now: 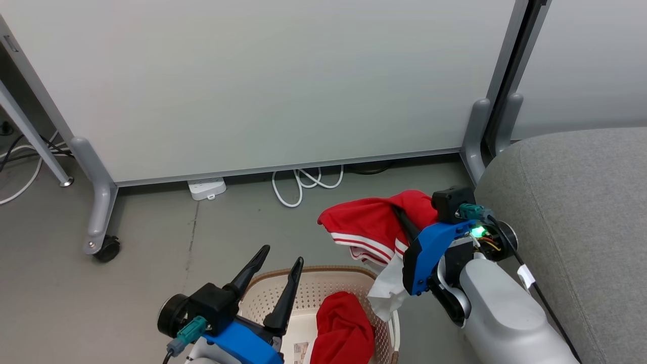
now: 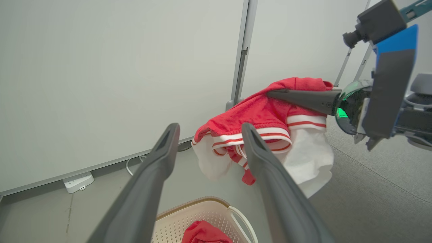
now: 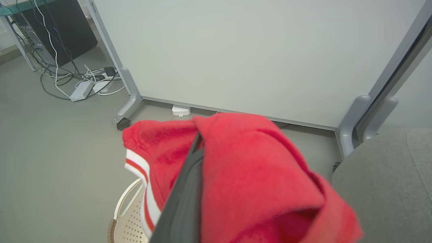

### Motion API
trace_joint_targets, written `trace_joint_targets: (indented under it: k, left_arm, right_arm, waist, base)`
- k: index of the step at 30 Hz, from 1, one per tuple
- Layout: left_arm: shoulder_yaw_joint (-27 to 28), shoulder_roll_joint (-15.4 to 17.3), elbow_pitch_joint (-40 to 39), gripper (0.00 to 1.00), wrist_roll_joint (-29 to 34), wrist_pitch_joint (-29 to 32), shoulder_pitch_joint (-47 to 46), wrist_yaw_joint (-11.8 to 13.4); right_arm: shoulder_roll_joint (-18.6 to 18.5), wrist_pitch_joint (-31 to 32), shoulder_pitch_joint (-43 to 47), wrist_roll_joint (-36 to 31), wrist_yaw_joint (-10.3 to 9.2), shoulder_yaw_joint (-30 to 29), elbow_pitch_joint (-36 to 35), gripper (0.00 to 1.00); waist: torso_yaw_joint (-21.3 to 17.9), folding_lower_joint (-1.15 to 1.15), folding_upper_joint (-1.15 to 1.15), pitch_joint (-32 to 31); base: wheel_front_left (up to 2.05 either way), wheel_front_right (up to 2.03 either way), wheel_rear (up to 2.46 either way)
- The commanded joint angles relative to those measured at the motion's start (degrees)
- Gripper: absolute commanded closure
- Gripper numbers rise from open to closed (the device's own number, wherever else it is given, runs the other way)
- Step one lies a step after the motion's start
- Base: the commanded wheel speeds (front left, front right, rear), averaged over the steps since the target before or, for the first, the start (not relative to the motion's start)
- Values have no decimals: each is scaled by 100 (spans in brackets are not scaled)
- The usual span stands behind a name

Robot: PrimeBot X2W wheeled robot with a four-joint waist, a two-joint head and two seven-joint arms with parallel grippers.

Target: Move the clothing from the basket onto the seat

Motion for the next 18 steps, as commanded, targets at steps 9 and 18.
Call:
trace_joint_targets:
  k: [9, 18]
  left_arm:
    - [460, -262, 118, 0, 441, -18, 247, -275]
    - [711, -453, 287, 0, 709, -17, 317, -446]
  right_arm:
    - [-6, 70, 140, -75, -4, -74, -161, 100]
    - [-6, 126, 217, -149, -4, -136, -241, 100]
  waist:
    - [15, 0, 0, 16]
    - [8, 0, 0, 15]
  base:
    - [0, 0, 0]
    - [0, 0, 0]
